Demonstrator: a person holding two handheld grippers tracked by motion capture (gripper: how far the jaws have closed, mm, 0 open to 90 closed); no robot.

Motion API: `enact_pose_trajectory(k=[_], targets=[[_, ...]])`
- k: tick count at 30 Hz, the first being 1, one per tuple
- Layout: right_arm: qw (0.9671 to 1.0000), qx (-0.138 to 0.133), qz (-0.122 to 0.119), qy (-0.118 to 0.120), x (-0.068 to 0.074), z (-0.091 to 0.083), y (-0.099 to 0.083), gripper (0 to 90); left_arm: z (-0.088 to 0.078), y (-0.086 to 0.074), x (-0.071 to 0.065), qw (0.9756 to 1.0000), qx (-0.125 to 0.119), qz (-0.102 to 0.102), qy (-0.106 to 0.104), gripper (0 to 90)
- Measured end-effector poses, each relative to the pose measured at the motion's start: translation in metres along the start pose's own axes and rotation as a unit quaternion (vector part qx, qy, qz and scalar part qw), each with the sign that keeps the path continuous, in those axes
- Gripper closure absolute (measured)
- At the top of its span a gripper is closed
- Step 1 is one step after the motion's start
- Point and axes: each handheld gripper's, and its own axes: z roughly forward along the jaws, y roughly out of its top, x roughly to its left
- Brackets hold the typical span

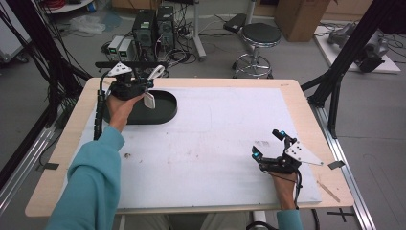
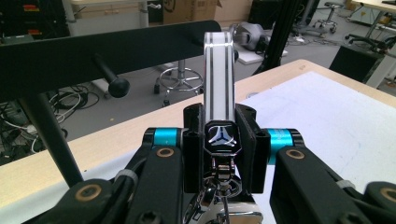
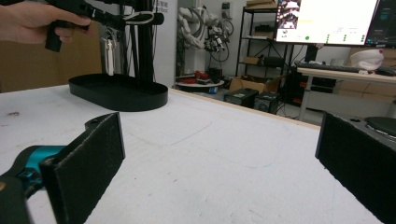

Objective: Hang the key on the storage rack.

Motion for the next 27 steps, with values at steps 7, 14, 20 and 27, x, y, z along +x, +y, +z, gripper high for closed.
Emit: enact_pose_trajectory(k=[7,14,20,27], targets=[[1.0000,0.001,-0.003,0.000,0.000,0.000,-0.001,0.8,0.004,-0.003,0.000,1.0000,0.007,-0.001,0.003,74.2],[1.0000,0.001,-0.002,-0.001,-0.001,0.000,-0.002,0.8,0.007,-0.005,0.000,0.9999,0.015,-0.004,0.007,74.2],[1.0000,0.003,0.000,-0.001,0.000,0.000,-0.002,0.8,0.011,-0.008,-0.002,0.9995,0.027,0.003,0.014,74.2],[1.0000,0.005,0.001,-0.002,0.000,-0.001,-0.004,0.8,0.016,-0.011,-0.003,0.9992,0.034,0.007,0.019,74.2]])
